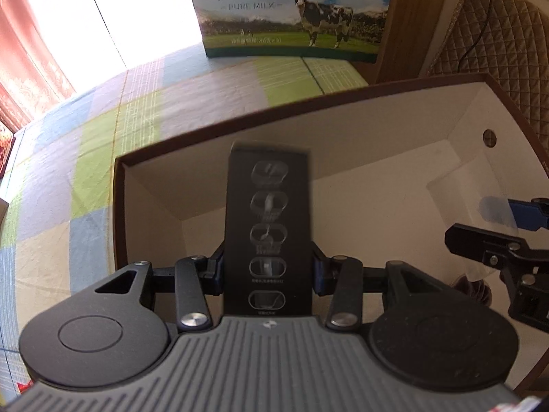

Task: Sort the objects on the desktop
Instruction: 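Lower and release the black box with the left tool while the right tool releases the cup, then withdraw both open tools from the brown box toward the table items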

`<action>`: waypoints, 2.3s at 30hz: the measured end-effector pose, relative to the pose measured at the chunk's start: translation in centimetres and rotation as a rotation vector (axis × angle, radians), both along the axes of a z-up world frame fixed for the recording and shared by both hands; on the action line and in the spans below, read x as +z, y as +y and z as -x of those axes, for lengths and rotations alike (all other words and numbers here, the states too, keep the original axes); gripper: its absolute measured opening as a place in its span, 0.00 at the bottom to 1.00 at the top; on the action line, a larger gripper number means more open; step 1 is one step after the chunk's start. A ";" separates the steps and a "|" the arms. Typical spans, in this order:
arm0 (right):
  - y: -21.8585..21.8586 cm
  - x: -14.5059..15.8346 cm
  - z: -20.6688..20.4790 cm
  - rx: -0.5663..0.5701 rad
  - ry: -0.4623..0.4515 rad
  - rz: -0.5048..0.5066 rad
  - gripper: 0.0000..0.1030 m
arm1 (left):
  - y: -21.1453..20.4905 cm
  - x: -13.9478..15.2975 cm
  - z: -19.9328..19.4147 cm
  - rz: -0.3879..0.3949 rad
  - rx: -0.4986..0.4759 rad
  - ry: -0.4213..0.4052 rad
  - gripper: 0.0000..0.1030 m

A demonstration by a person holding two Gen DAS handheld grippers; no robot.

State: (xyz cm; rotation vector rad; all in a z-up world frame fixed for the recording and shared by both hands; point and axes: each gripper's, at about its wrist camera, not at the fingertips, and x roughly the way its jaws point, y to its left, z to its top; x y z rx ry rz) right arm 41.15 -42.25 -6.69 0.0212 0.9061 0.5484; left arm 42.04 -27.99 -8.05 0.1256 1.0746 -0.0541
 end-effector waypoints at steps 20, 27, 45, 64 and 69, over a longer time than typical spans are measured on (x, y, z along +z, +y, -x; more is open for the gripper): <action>2.2 -2.2 -1.7 0.008 0.089 -0.009 0.43 | 1.2 2.2 0.8 0.002 0.019 -0.051 0.58; 1.9 -2.0 -2.1 -0.041 0.055 -0.034 0.68 | 1.8 2.8 1.5 0.011 0.034 -0.061 0.66; -1.5 1.4 4.0 -0.053 -0.015 -0.029 0.98 | 4.1 6.9 8.6 0.066 0.072 -0.149 0.88; -0.9 4.5 11.8 -0.055 -0.089 -0.052 0.98 | 7.9 9.1 17.8 0.083 0.123 -0.214 0.90; -0.1 4.8 13.5 -0.048 -0.094 -0.049 0.98 | 9.1 9.5 19.8 0.087 0.116 -0.225 0.90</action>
